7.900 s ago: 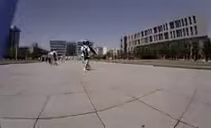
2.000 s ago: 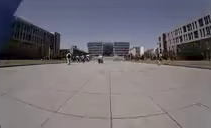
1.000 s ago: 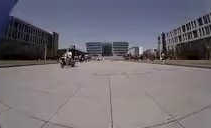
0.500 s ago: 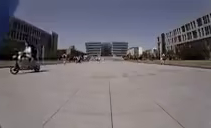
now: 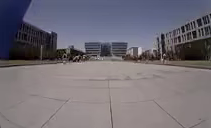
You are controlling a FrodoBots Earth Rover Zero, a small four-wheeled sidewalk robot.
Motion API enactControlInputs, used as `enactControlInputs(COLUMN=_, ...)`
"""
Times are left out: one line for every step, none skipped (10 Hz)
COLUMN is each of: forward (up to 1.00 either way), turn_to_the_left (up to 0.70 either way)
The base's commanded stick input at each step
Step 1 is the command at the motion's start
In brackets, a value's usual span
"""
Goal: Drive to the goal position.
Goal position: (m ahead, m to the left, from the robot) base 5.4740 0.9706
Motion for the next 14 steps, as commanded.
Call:
enactControlInputs(forward=1.00, turn_to_the_left=0.00)
enactControlInputs(forward=1.00, turn_to_the_left=0.31)
enactControlInputs(forward=1.00, turn_to_the_left=0.40)
enactControlInputs(forward=1.00, turn_to_the_left=0.33)
enactControlInputs(forward=1.00, turn_to_the_left=0.17)
enactControlInputs(forward=1.00, turn_to_the_left=0.00)
enactControlInputs(forward=1.00, turn_to_the_left=0.00)
enactControlInputs(forward=1.00, turn_to_the_left=0.00)
enactControlInputs(forward=1.00, turn_to_the_left=0.00)
enactControlInputs(forward=1.00, turn_to_the_left=0.00)
enactControlInputs(forward=1.00, turn_to_the_left=0.00)
enactControlInputs(forward=1.00, turn_to_the_left=0.00)
enactControlInputs(forward=1.00, turn_to_the_left=0.00)
enactControlInputs(forward=1.00, turn_to_the_left=0.00)
